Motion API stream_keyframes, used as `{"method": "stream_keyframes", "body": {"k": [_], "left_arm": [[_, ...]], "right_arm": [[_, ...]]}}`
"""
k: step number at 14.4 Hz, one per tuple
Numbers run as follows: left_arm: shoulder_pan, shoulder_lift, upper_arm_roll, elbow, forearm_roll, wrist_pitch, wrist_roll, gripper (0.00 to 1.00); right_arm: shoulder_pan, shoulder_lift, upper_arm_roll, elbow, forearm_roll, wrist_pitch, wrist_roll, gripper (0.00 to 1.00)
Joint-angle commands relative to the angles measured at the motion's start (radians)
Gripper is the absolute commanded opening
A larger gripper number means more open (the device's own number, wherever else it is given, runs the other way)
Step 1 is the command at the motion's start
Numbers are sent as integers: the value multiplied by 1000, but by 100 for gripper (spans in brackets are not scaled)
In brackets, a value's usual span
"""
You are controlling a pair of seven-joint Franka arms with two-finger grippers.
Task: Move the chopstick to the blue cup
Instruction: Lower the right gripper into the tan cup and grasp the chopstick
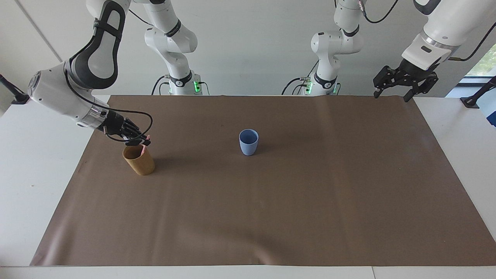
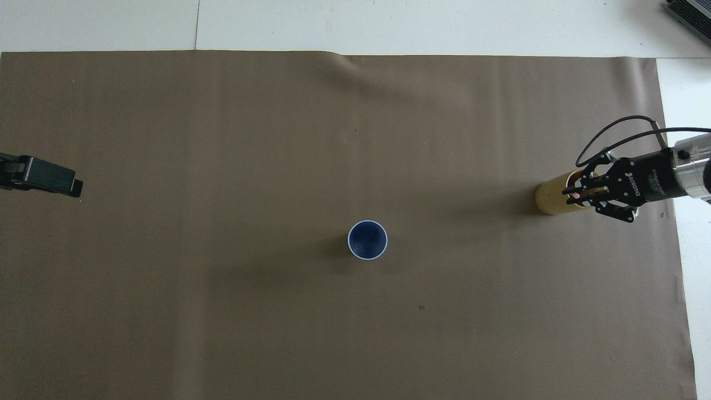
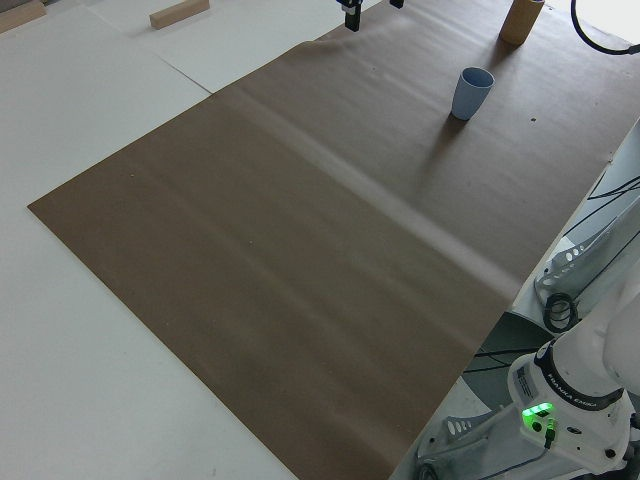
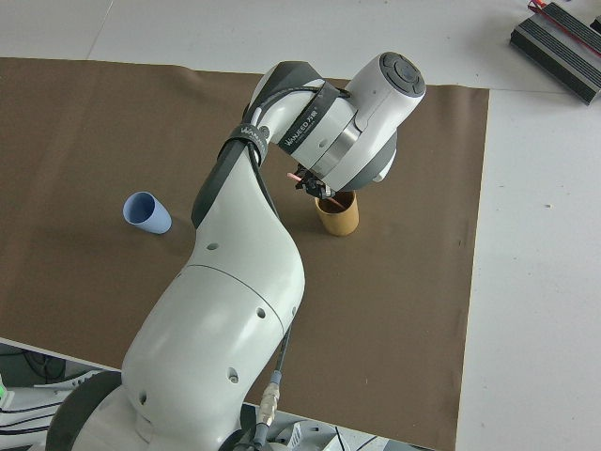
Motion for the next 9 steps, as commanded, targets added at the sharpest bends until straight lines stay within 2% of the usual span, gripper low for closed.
{"method": "stream_keyframes", "body": {"k": [1, 4, 6, 7, 9], "left_arm": [[19, -19, -12, -15, 12, -9, 7, 100], [19, -19, -13, -15, 12, -9, 7, 100], [17, -19, -13, -15, 12, -9, 7, 100], [19, -19, -12, -15, 12, -9, 7, 100], [19, -19, -12, -15, 12, -9, 7, 100]], "right_arm": [[-19, -14, 5, -6, 22, -22, -18, 11], [-19, -13, 1, 3, 19, -38, -30, 11], [-20, -8, 0, 16, 20, -61, -36, 6], [-21, -8, 0, 20, 20, -68, -36, 1], [-31, -7, 0, 30, 19, -94, -36, 0]]}}
